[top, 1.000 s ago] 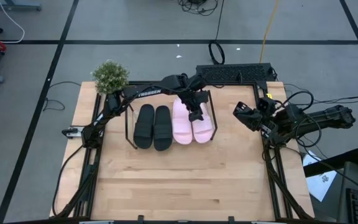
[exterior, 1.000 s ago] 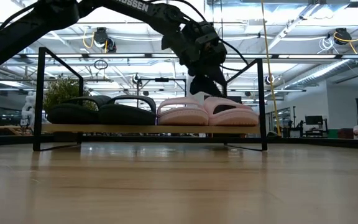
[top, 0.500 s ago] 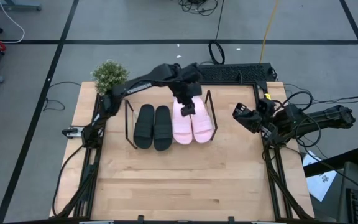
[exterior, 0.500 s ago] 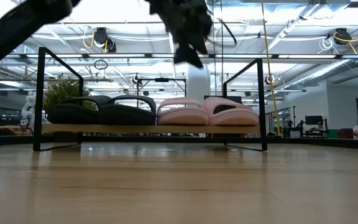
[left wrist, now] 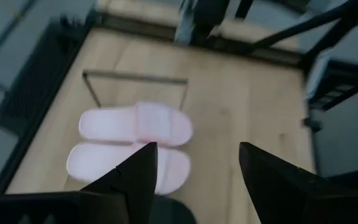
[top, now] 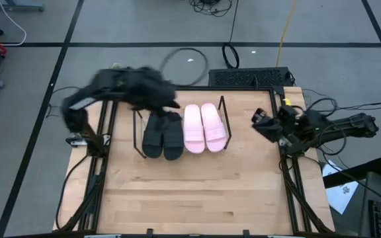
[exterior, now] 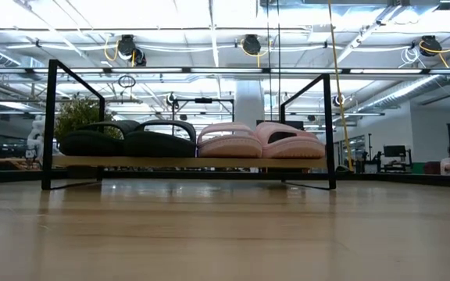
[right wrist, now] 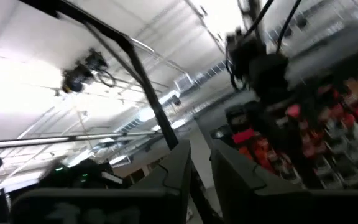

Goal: Pick and place slides into the shelf
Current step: Return to Home Position

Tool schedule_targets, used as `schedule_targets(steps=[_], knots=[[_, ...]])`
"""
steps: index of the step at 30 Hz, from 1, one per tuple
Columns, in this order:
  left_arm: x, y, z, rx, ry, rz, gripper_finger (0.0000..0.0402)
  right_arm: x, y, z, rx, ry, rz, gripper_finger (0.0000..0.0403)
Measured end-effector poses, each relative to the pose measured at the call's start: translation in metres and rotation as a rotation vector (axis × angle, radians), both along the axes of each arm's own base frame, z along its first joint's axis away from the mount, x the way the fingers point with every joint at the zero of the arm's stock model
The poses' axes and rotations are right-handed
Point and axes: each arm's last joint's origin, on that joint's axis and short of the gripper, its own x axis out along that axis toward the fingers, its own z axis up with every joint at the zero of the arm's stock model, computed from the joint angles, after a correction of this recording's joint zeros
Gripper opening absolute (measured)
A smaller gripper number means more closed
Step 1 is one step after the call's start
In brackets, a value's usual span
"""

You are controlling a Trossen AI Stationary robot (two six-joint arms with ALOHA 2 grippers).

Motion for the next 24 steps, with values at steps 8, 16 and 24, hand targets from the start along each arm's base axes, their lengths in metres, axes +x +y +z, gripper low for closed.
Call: schedule_targets(steps=[8, 16, 24], knots=[[-0.09, -0.052, 0.048, 0.038, -0.191, -0.059, 0.022, -0.049, -0.006, -0.005, -0.025, 0.131, 0.01, 0.0054], [-0.14, -0.091, 0.043, 0.009, -0.115, 0.002, 0.0221, -0.081, -0.01, -0.026, 0.01, 0.309, 0.066, 0.0054], [-0.177, -0.137, 0.003, 0.031, -0.187, 0.117, 0.0221, -0.09, -0.011, -0.023, -0.088, 0.229, 0.03, 0.0054]])
